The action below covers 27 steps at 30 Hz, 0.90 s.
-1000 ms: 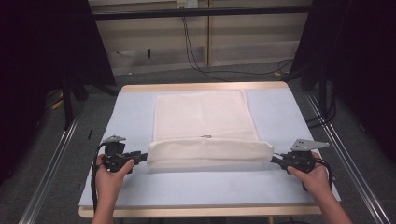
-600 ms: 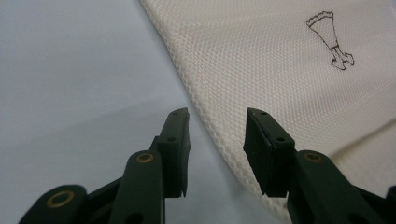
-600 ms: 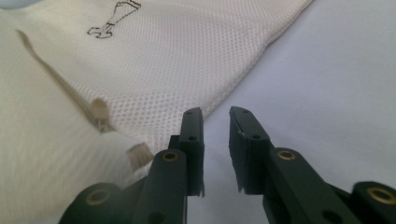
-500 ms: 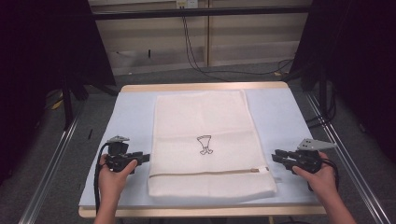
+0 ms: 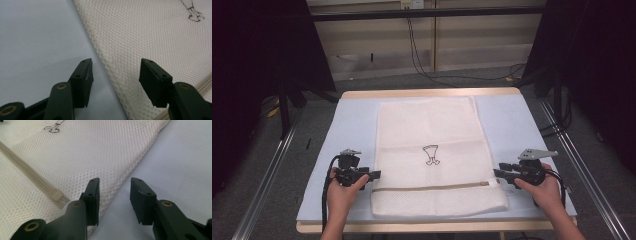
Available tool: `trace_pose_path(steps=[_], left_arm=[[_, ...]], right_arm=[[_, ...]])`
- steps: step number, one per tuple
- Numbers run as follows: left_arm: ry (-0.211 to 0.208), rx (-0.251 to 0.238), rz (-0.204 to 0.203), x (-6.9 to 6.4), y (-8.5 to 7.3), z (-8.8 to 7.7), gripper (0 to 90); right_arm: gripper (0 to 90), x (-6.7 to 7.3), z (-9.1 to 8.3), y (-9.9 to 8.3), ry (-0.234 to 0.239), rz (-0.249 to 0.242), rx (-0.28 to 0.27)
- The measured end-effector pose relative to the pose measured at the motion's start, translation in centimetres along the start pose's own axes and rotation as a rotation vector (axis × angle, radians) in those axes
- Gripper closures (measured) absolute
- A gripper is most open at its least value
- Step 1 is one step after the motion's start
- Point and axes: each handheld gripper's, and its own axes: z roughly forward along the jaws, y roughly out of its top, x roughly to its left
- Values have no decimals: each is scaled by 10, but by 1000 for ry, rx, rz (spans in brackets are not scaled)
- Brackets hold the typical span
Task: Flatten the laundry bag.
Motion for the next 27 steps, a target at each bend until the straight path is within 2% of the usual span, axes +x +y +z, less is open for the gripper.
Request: trace_pose_path(steps=[1, 2, 4, 7, 8, 10, 12, 13, 15, 17, 18, 23, 25, 27], left_arm=[[-5, -2, -8, -1, 0, 1, 486], [2, 4, 1, -1, 0, 0, 511], [29, -2, 4, -4, -1, 1, 559], [13, 23, 18, -3, -1, 1, 669], [17, 19, 15, -4, -1, 1, 698], [-8, 31, 10, -2, 0, 1, 756], [-15, 29, 4, -2, 0, 2, 798], [-18, 29, 1, -2, 1, 1, 834], [-17, 27, 4, -1, 1, 1, 852], [-17, 20, -5, -2, 2, 2, 864], [-10, 28, 7, -1, 3, 2, 868], [2, 15, 3, 2, 5, 1, 877], [0, 13, -19, 2, 6, 1, 879], [4, 22, -7, 3, 7, 0, 879]], right_arm=[[602, 0, 1, 0, 1, 4, 3], [602, 0, 1, 0, 0, 7, 5], [599, 1, 3, 1, 1, 25, 14], [608, 3, 7, 3, -1, 42, 24], [630, 3, 8, 4, -5, 47, 27], [665, 4, 11, 4, -3, 62, 22], [754, 6, 12, 5, -9, 68, 29], [776, 7, 12, 5, 3, 66, 36], [838, 10, 13, 6, -14, 44, 40], [862, 14, 12, 8, -22, 36, 38], [870, 15, 11, 9, -27, 35, 36], [879, 20, 10, 8, -21, 31, 33], [879, 22, 9, 7, -20, 28, 30], [878, 25, 7, 6, -17, 27, 32]])
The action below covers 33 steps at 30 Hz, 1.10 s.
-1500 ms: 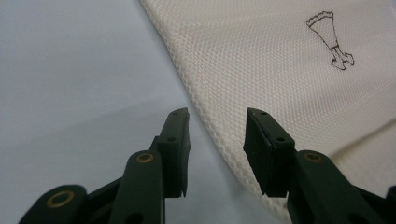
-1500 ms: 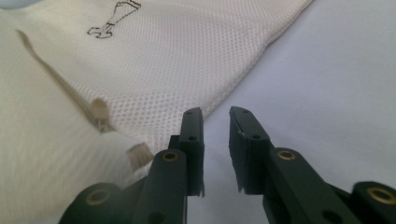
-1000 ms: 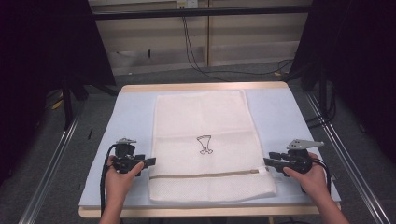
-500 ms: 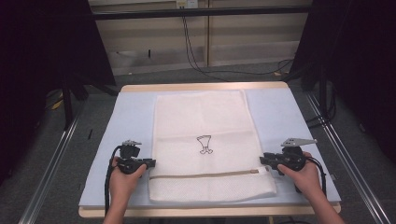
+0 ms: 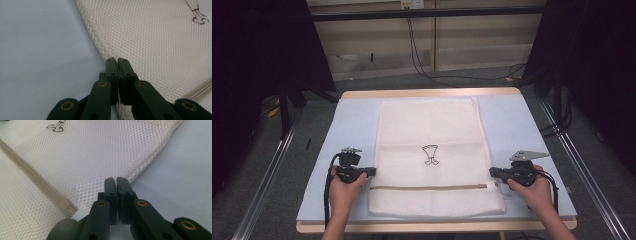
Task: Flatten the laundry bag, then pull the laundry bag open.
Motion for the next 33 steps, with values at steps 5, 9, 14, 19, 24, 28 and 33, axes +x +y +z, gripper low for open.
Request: trace_pose_path(steps=[5, 9, 14, 19, 24, 28, 33], left_arm=[[4, -10, -3, 3, -1, -2, 879], [16, -7, -2, 1, -2, -2, 879], [26, -17, -4, 3, -1, -3, 879], [31, -17, -7, 6, -2, -5, 879], [21, -28, 3, 8, -3, -7, 864], [34, -55, 16, 7, -3, -12, 766], [48, -74, 19, 2, 0, -17, 647]], right_arm=[[877, 4, -3, -1, 10, -4, -4], [875, 5, -2, -1, -8, -30, -1], [876, 8, 0, 0, -23, -45, -6], [874, 11, 0, 1, -15, -50, 0], [823, 14, 2, 0, -13, -46, 5], [727, 13, -2, -1, -16, -62, -33], [712, 14, -8, 2, -18, -66, -72]])
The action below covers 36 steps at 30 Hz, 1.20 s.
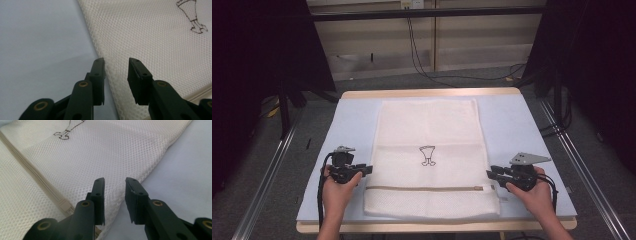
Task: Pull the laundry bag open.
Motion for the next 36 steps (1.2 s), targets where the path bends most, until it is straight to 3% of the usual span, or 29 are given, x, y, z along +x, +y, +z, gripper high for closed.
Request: trace_pose_path(steps=[5, 10, 16, 19, 25, 30, 36], left_arm=[[-35, -16, -6, -11, 7, -3, 520], [-68, -14, 11, -26, 13, -2, 439], [-94, -12, 28, -40, 19, 1, 386], [-121, 1, 48, -48, 23, 4, 328], [-186, 19, 49, -66, 30, 14, 217], [-181, 13, 83, -83, 36, 22, 120], [-217, 31, 94, -96, 38, 30, 71]], right_arm=[[790, 3, -2, 0, 9, -24, 1], [897, 5, -5, 0, -2, -82, -2], [900, 6, -10, -2, -17, -98, -11], [900, 6, -14, -3, -24, -92, -20], [900, 10, -17, -6, -16, -97, -21], [900, 12, -17, -8, -16, -94, -16], [900, 13, -17, -9, -1, -100, -20]])
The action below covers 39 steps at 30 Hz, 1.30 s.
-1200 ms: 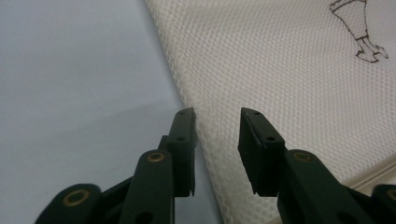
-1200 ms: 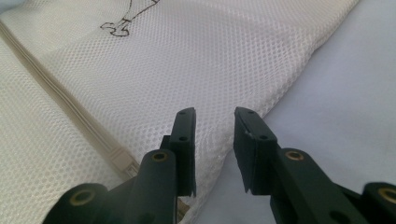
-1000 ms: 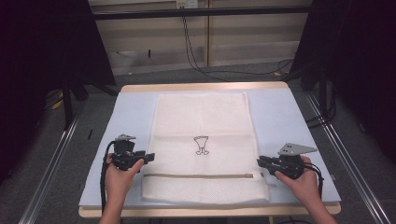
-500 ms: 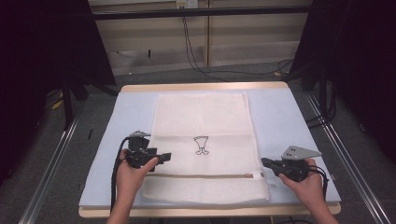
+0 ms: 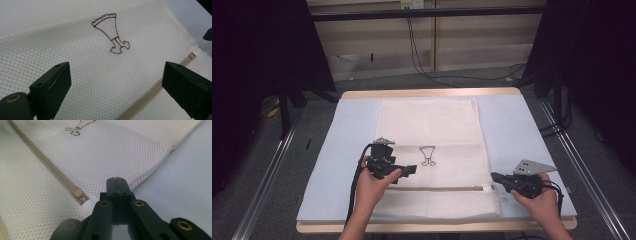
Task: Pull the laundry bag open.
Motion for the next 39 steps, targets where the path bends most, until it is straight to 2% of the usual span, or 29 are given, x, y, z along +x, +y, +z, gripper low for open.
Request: trace_pose_path(steps=[4, 8, 12, 17, 21, 26, 28, 30, 33, 35, 39], left_arm=[[-44, 8, -13, -8, 2, 8, 54], [-40, 18, -14, -18, 5, 18, 37], [-82, 23, -21, -30, 9, 29, 26], [-113, 37, -23, -41, 12, 36, 35], [-120, 27, -17, -45, 13, 37, 55], [-145, 38, 5, -55, 13, 43, 127], [-168, 60, 6, -61, 12, 48, 153], [-159, 69, 31, -67, 11, 51, 190], [-173, 73, 49, -75, 11, 56, 217], [-167, 84, 52, -78, 11, 60, 234], [-187, 130, 97, -84, 10, 72, 296]], right_arm=[[900, 1, 1, 0, 13, 0, -6], [900, 6, 3, 0, 35, -14, 9], [900, 10, 5, -2, 42, -26, 31], [900, 11, 8, -6, 50, -28, 49], [900, 12, 9, -6, 52, -35, 52], [900, 10, 9, -9, 51, -28, 59], [900, 10, 9, -8, 45, -35, 69], [900, 12, 11, -8, 36, -42, 82], [900, 13, 13, -9, 44, -48, 89], [900, 13, 14, -9, 46, -46, 92], [900, 12, 16, -10, 50, -37, 92]])
